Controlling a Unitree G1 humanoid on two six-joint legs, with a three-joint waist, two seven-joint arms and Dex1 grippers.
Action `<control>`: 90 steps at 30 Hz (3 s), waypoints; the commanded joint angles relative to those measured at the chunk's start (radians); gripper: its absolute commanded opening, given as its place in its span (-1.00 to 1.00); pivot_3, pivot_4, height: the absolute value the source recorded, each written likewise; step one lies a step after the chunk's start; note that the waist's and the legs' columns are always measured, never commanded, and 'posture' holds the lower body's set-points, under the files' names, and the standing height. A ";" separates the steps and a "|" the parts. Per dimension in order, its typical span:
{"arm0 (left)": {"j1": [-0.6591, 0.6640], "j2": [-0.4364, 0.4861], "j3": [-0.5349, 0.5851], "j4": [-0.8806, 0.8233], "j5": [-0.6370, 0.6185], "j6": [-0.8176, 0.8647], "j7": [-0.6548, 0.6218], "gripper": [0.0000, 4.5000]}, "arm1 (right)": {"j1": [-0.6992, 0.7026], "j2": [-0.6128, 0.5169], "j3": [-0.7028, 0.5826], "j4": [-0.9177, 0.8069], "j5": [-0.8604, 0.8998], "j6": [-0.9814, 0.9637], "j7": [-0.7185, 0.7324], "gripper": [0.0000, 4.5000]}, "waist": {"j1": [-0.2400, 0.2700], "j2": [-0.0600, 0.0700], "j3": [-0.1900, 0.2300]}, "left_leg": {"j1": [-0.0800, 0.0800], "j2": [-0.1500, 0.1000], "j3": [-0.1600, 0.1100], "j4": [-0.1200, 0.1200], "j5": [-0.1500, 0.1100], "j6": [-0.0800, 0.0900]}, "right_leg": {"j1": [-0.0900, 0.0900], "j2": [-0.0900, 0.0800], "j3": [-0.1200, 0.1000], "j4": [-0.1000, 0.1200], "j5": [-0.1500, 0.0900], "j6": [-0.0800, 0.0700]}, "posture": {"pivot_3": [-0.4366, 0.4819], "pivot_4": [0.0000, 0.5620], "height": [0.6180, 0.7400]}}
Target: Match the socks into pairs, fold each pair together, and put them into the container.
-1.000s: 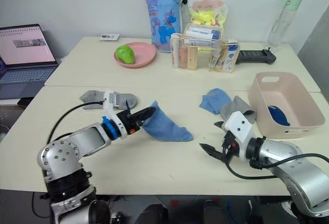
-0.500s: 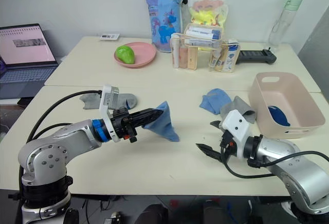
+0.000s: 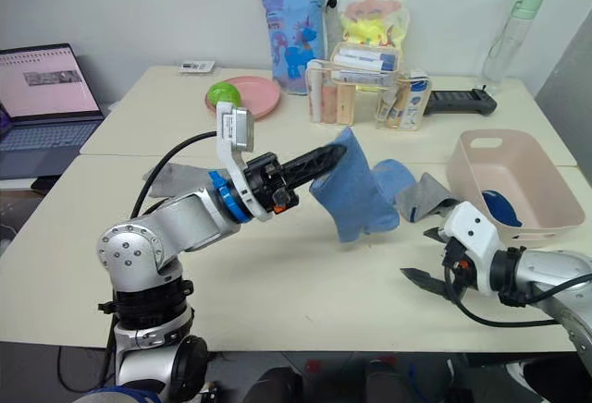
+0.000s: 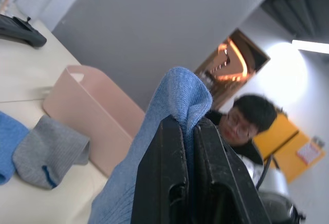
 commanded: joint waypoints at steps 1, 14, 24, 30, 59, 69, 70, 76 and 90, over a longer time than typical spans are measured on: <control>0.084 -0.006 0.021 0.035 0.093 -0.104 0.090 -0.98 | -0.037 -0.004 0.001 0.001 -0.011 -0.035 0.008 1.00 | -0.001 0.001 0.000 | 0.000 0.000 0.000 0.000 0.000 -0.001 | 0.000 0.000 0.000 0.000 0.000 0.000 | -0.05 -0.47 0.39; 0.356 0.192 0.065 0.121 0.533 -0.345 -0.137 -0.98 | -0.176 0.150 0.200 -0.020 -0.054 -0.061 -0.076 1.00 | 0.010 0.001 0.000 | -0.001 0.000 -0.001 0.000 0.001 -0.002 | -0.001 0.000 -0.001 -0.001 0.000 0.000 | -0.05 -0.47 0.39; 0.475 0.216 0.124 0.047 0.506 -0.306 -0.240 -0.74 | -0.232 0.243 0.323 -0.039 -0.094 -0.064 -0.115 1.00 | 0.010 0.001 0.000 | -0.002 0.000 -0.002 -0.001 0.001 -0.002 | -0.001 -0.001 -0.002 -0.002 0.000 0.000 | -0.05 -0.47 0.39; 0.511 0.302 0.218 0.043 0.559 -0.343 -0.265 0.05 | -0.245 0.277 0.366 -0.036 -0.121 -0.080 -0.124 1.00 | 0.008 0.001 0.000 | -0.001 0.000 -0.003 -0.001 0.001 -0.001 | -0.001 -0.001 -0.002 -0.002 0.000 0.000 | -0.05 -0.47 0.39; 0.739 0.766 0.027 -0.051 0.931 -0.674 -1.169 1.00 | -0.555 0.723 0.780 0.639 -0.579 -0.270 -0.140 0.13 | -0.021 0.005 0.002 | 0.000 0.000 -0.002 -0.004 -0.001 0.002 | -0.003 0.000 -0.003 -0.001 0.000 -0.001 | -0.05 -0.47 0.39; 0.712 0.707 0.004 -0.002 1.002 -0.751 -1.153 1.00 | -0.459 0.657 0.704 0.458 -0.566 -0.158 -0.131 -0.98 | -0.018 0.005 0.002 | -0.001 0.000 -0.003 -0.004 -0.002 0.002 | -0.003 -0.001 -0.003 -0.001 0.000 -0.001 | -0.05 -0.47 0.39; 0.709 0.709 -0.001 -0.002 1.005 -0.748 -1.156 1.00 | -0.442 0.633 0.693 0.421 -0.562 -0.143 -0.123 -0.98 | -0.017 0.005 0.002 | -0.001 0.000 -0.003 -0.004 -0.002 0.002 | -0.003 -0.001 -0.003 -0.001 0.000 -0.001 | -0.05 -0.47 0.39; 0.667 0.687 -0.047 0.008 1.050 -0.759 -1.140 1.00 | -0.320 0.395 0.567 0.174 -0.512 -0.071 -0.045 -0.98 | -0.015 0.005 0.003 | -0.001 -0.001 -0.003 -0.003 -0.002 0.003 | -0.002 -0.002 -0.004 -0.002 0.000 -0.001 | -0.05 -0.47 0.39; 0.478 0.630 -0.292 0.192 1.320 -1.080 -1.196 1.00 | -0.261 0.235 0.415 -0.002 -0.416 0.008 0.004 -0.06 | -0.018 0.006 0.003 | -0.002 0.000 -0.003 -0.003 -0.002 0.003 | -0.003 0.000 -0.003 -0.002 0.000 -0.001 | -0.05 -0.47 0.39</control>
